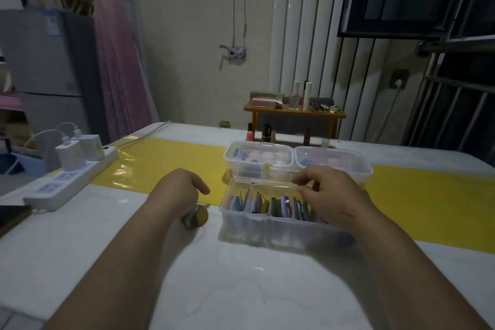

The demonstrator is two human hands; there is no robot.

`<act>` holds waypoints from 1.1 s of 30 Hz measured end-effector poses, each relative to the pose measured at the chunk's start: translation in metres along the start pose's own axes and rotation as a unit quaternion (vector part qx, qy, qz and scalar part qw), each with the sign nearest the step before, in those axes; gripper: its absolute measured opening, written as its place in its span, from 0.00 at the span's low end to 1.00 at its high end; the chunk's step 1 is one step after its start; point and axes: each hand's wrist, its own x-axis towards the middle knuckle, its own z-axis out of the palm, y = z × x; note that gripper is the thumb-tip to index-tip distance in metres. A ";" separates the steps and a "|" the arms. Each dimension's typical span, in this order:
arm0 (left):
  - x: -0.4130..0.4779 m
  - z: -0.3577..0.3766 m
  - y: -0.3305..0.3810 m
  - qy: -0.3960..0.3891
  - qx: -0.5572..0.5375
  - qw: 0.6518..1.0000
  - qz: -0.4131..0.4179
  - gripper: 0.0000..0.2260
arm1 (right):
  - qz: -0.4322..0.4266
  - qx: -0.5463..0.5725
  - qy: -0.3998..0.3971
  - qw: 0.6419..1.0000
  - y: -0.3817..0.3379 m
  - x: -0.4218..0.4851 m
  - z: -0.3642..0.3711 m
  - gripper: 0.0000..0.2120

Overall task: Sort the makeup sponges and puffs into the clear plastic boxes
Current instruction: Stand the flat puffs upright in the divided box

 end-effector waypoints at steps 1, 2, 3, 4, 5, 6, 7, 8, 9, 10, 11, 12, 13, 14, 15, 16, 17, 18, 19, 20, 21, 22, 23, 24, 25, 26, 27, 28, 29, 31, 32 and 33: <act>-0.002 0.001 -0.001 -0.023 0.029 0.999 0.004 0.21 | -0.002 -0.003 0.001 1.000 0.000 0.000 0.000 0.10; -0.004 0.003 -0.001 -0.040 0.057 0.998 0.009 0.20 | -0.002 -0.005 0.001 1.000 -0.001 0.000 0.000 0.11; -0.005 0.004 -0.002 -0.052 0.084 0.995 0.014 0.20 | -0.002 -0.005 0.002 1.000 -0.001 0.000 0.001 0.11; -0.006 0.005 -0.002 -0.059 0.106 0.992 0.018 0.19 | -0.002 -0.003 0.001 1.000 -0.001 0.000 0.001 0.11; -0.008 0.005 -0.001 -0.062 0.129 0.990 0.021 0.19 | -0.001 -0.002 0.001 1.000 -0.001 -0.001 0.001 0.11; -0.009 0.004 0.000 -0.058 0.150 0.987 0.024 0.17 | -0.002 -0.004 0.001 1.000 -0.001 0.000 0.001 0.11; -0.010 0.003 0.002 -0.050 0.168 0.984 0.028 0.15 | -0.003 -0.005 0.002 1.000 -0.001 0.000 0.001 0.11; -0.011 0.001 0.004 -0.040 0.176 0.983 0.032 0.13 | -0.003 -0.005 0.001 1.000 -0.001 0.000 0.001 0.11; -0.012 0.000 0.005 -0.031 0.175 0.983 0.035 0.12 | -0.002 -0.003 0.000 1.000 -0.001 -0.001 0.000 0.11; -0.011 0.000 0.005 -0.023 0.168 0.985 0.038 0.12 | -0.001 0.000 -0.001 1.000 -0.001 -0.001 0.000 0.11; -0.011 0.000 0.005 -0.018 0.156 0.987 0.039 0.13 | 0.001 0.003 -0.001 1.000 -0.001 -0.001 0.000 0.11; -0.010 -0.001 0.004 -0.012 0.140 0.989 0.041 0.13 | 0.002 0.004 -0.001 1.000 0.000 -0.001 0.000 0.10; -0.009 -0.002 0.004 -0.004 0.117 0.992 0.043 0.13 | 0.002 0.005 -0.001 1.000 0.000 0.000 0.000 0.10; -0.008 -0.002 0.004 0.005 0.089 0.995 0.044 0.13 | 0.003 0.007 -0.001 1.000 0.000 0.000 0.001 0.10; -0.008 -0.003 0.005 0.016 0.061 0.997 0.043 0.12 | 0.004 0.009 -0.002 1.000 0.000 0.001 0.001 0.10; -0.007 -0.004 0.007 0.030 0.039 0.998 0.041 0.10 | 0.004 0.010 -0.002 1.000 0.001 0.001 0.000 0.10; -0.008 -0.006 0.009 0.047 0.027 0.998 0.036 0.08 | 0.005 0.013 -0.002 1.000 0.000 0.001 0.001 0.10; -0.008 -0.007 0.012 0.068 0.020 0.997 0.033 0.06 | 0.006 0.017 -0.002 1.000 0.001 0.001 0.001 0.10; -0.007 -0.008 0.014 0.092 0.012 0.995 0.032 0.06 | 0.006 0.023 0.000 1.000 0.001 0.001 0.000 0.10; -0.007 -0.008 0.017 0.116 0.002 0.993 0.035 0.06 | 0.006 0.029 0.004 1.000 0.002 0.001 0.000 0.10; -0.006 -0.009 0.020 0.137 -0.011 0.990 0.038 0.06 | 0.006 0.034 0.008 0.999 0.002 0.001 0.000 0.11; -0.006 -0.009 0.024 0.153 -0.024 0.987 0.041 0.05 | 0.006 0.037 0.013 0.999 0.003 0.002 -0.001 0.11; -0.006 -0.010 0.027 0.165 -0.037 0.985 0.043 0.05 | 0.005 0.039 0.019 0.999 0.003 0.002 -0.002 0.10; -0.006 -0.010 0.031 0.176 -0.049 0.982 0.045 0.05 | 0.002 0.040 0.023 0.999 0.004 0.002 -0.003 0.10; -0.006 -0.009 0.034 0.187 -0.062 0.979 0.047 0.05 | 0.000 0.043 0.028 0.999 0.004 0.002 -0.004 0.10; -0.006 -0.010 0.038 0.198 -0.078 0.976 0.050 0.05 | 0.000 0.049 0.031 0.998 0.004 0.002 -0.005 0.09; -0.006 -0.010 0.042 0.209 -0.095 0.972 0.052 0.05 | 0.001 0.055 0.034 0.998 0.005 0.003 -0.006 0.09; -0.007 -0.010 0.046 0.217 -0.109 0.969 0.053 0.05 | 0.001 0.057 0.037 0.998 0.006 0.003 -0.006 0.09; -0.007 -0.010 0.050 0.221 -0.120 0.966 0.054 0.05 | 0.001 0.057 0.042 0.997 0.006 0.003 -0.006 0.09; -0.007 -0.007 0.058 0.216 -0.141 0.965 0.055 0.05 | -0.001 0.055 0.053 0.997 0.008 0.004 -0.007 0.09; -0.007 -0.005 0.062 0.209 -0.156 0.964 0.054 0.05 | -0.003 0.056 0.058 0.997 0.009 0.004 -0.006 0.09; -0.007 -0.003 0.065 0.202 -0.170 0.963 0.053 0.04 | -0.003 0.056 0.061 0.997 0.009 0.004 -0.006 0.09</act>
